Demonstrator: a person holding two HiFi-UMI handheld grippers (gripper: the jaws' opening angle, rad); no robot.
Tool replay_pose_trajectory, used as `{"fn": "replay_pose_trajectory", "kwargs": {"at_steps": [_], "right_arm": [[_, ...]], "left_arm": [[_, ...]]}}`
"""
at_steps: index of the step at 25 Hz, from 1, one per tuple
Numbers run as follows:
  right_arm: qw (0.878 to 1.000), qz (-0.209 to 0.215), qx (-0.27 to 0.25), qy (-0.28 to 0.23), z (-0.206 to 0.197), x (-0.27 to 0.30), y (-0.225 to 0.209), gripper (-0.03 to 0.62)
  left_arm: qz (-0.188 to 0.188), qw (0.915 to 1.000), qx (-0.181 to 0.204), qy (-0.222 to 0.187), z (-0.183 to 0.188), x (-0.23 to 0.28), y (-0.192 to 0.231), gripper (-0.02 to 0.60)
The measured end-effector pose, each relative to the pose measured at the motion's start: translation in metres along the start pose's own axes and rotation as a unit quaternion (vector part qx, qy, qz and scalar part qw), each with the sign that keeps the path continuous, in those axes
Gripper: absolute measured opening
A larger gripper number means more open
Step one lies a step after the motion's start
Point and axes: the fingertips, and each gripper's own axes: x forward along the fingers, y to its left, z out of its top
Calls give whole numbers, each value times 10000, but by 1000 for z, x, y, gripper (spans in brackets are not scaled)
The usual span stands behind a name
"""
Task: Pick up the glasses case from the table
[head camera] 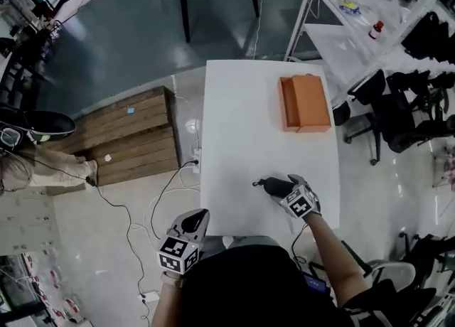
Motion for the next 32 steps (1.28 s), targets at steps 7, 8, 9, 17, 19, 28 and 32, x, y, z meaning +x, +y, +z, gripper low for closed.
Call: {"fn": "replay_pose_trajectory", "kwargs": {"at_steps": [7,8,9,17,19,28,32], "right_arm": [[9982,381,-110,443,-2,8,-1,414],[9979,380,-160,498,-2,10,0,416],[9972,332,-337,581,-4,13,-1,417],[9840,84,-1316,1196,-10,26,-1,422],[9854,0,-1244,1164,-8,26,-3,394],[9961,-272,-450,712,25,12,-1,380],[9986,-427,78,294,50,-9,0,380]], "left_arm": [[354,9989,-293,16,-12,-12,5,18],[373,9988,-325,27,-13,-13,8,18],[379,9987,-351,36,-15,-14,10,18],[353,9985,-409,13,-15,-21,19,18],[329,9987,-386,54,-17,-22,22,18],[144,9996,-261,-10,-12,-28,49,18],[-8,9999,-113,-91,-1,-24,60,18]]}}
